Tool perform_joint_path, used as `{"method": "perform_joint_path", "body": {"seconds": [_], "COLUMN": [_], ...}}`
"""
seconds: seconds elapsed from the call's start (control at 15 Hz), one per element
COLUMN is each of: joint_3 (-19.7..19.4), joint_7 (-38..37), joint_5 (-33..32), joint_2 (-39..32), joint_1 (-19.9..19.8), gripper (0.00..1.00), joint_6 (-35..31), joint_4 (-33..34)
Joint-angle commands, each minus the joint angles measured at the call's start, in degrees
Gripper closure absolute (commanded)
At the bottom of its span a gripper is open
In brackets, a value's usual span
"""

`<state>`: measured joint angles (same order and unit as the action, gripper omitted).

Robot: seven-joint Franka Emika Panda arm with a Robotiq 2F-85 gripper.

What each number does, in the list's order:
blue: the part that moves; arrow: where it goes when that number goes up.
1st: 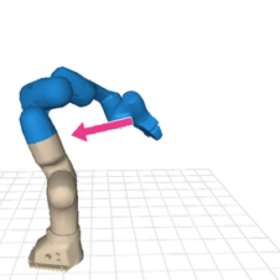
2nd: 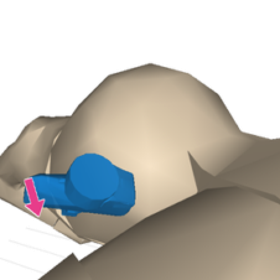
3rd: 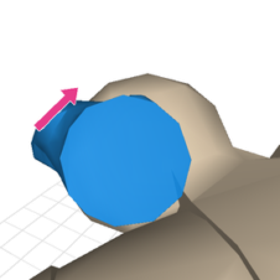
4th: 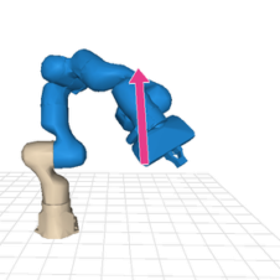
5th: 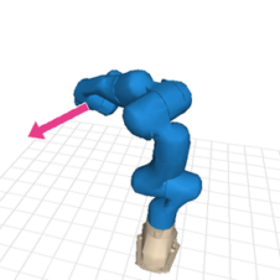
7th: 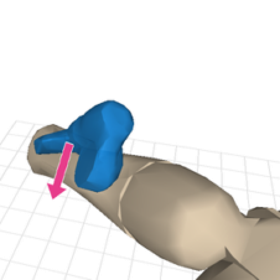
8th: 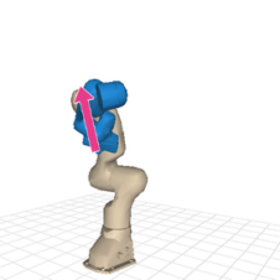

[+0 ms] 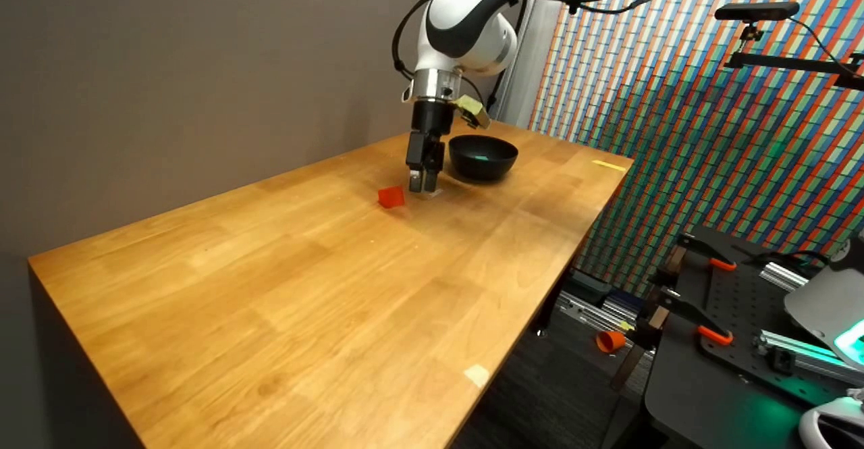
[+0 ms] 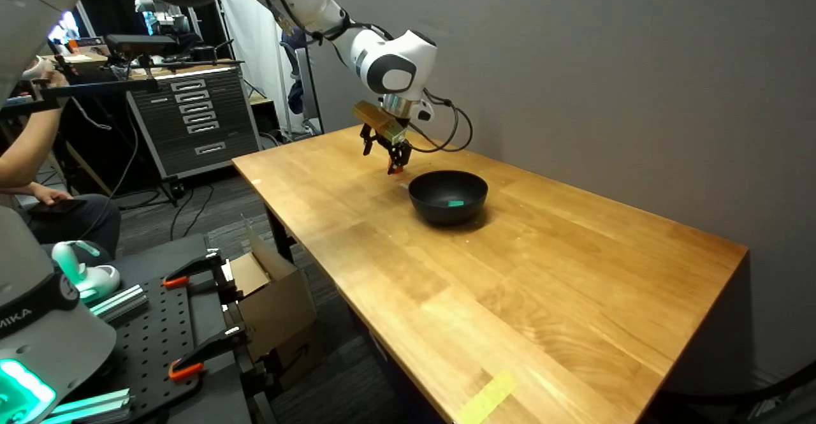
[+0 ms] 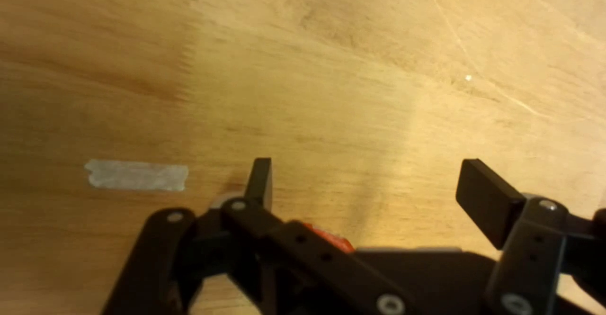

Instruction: Put the green and orange blocks in the bowl

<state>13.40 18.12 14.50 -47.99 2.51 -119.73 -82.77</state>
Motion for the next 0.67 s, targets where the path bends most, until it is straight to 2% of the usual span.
{"method": "perform_joint_path", "body": {"seconds": [0.0, 0.53, 0.6], "joint_3": [-1.18, -6.1, -6.8], "joint_7": [-2.05, -10.6, -12.05], "joint_5": [-2.42, -12.57, -13.54], "joint_2": [-7.36, -14.08, -14.24], "joint_1": [2.91, 10.77, 11.56], "gripper": [0.0, 0.0, 0.25], "joint_6": [0.15, -6.98, -6.44], "joint_4": [10.41, 20.63, 21.02]}}
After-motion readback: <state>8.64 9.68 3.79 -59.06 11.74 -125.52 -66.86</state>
